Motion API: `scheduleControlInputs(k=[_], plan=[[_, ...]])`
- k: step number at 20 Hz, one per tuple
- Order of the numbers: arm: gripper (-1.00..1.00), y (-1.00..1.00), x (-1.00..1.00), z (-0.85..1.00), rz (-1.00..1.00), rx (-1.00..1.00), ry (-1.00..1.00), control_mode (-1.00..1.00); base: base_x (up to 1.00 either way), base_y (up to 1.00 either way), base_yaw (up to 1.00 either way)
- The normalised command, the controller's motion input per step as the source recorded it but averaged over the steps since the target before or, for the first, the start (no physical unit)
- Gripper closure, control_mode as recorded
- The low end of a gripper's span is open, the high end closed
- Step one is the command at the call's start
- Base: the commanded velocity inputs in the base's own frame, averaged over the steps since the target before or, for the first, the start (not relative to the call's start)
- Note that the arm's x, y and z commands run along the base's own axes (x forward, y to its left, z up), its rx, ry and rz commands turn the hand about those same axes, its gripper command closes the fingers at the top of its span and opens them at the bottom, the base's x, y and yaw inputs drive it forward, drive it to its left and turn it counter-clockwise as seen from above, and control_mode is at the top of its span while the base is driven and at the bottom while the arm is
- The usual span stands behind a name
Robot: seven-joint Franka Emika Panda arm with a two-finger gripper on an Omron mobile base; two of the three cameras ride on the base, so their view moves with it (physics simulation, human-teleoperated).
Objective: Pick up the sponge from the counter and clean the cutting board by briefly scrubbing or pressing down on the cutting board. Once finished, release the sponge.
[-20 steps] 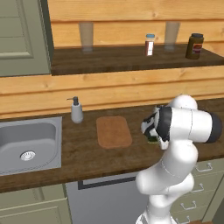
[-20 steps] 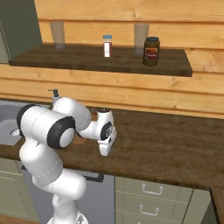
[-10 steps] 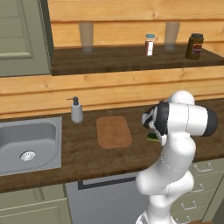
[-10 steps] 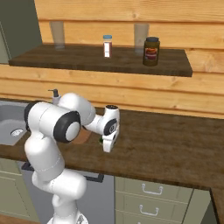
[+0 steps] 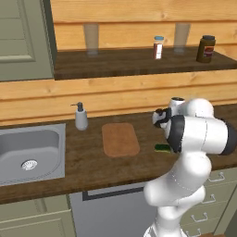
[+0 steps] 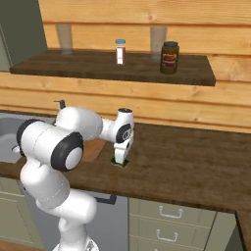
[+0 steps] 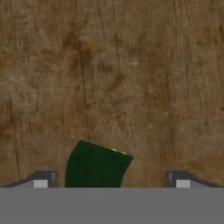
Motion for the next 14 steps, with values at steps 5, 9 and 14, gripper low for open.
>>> scheduleControlInputs(k=[5,9,14], plan=[[-1.0,0.0,-0.85,0.98,0.0,0.16,-0.11,-1.0,0.0,0.0,0.0],[-1.0,0.05,-0.82,1.0,0.09,0.34,-0.04,-1.0,0.0,0.0,0.0],[-1.0,0.17,-0.81,0.98,0.18,0.47,-0.14,-1.0,0.0,0.0,0.0]])
